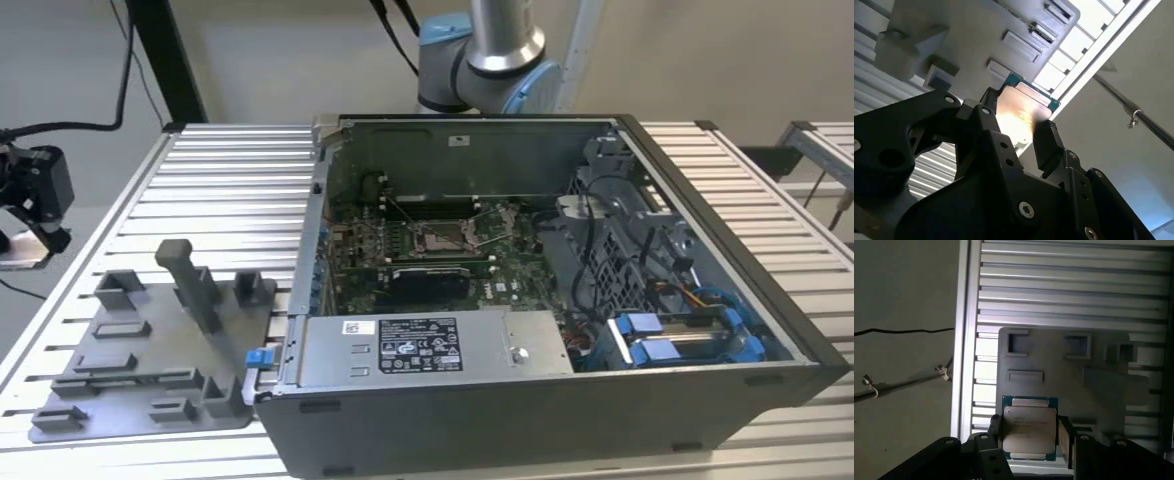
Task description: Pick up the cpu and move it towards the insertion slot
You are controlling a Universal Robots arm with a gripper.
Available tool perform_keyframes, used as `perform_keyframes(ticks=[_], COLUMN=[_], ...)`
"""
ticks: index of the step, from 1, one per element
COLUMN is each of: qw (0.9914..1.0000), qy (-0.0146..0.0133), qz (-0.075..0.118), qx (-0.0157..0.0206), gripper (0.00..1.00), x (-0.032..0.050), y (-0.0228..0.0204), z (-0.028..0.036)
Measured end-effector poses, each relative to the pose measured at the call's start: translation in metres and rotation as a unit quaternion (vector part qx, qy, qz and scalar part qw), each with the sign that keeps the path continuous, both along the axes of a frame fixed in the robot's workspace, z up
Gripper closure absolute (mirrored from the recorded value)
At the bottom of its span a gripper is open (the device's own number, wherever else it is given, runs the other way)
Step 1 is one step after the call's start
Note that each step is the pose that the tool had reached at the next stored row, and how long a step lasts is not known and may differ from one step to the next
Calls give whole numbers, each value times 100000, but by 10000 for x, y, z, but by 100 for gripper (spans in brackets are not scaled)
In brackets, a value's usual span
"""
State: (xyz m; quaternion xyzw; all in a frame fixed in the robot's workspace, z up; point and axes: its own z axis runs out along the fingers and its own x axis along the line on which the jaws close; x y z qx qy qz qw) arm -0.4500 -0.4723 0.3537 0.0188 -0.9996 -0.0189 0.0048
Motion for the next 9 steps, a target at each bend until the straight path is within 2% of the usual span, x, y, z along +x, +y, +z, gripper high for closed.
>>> perform_keyframes(ticks=[9], qw=[100000], qy=[51], qz=[0], qx=[-4], gripper=[100], x=[0], y=[0], z=[409])
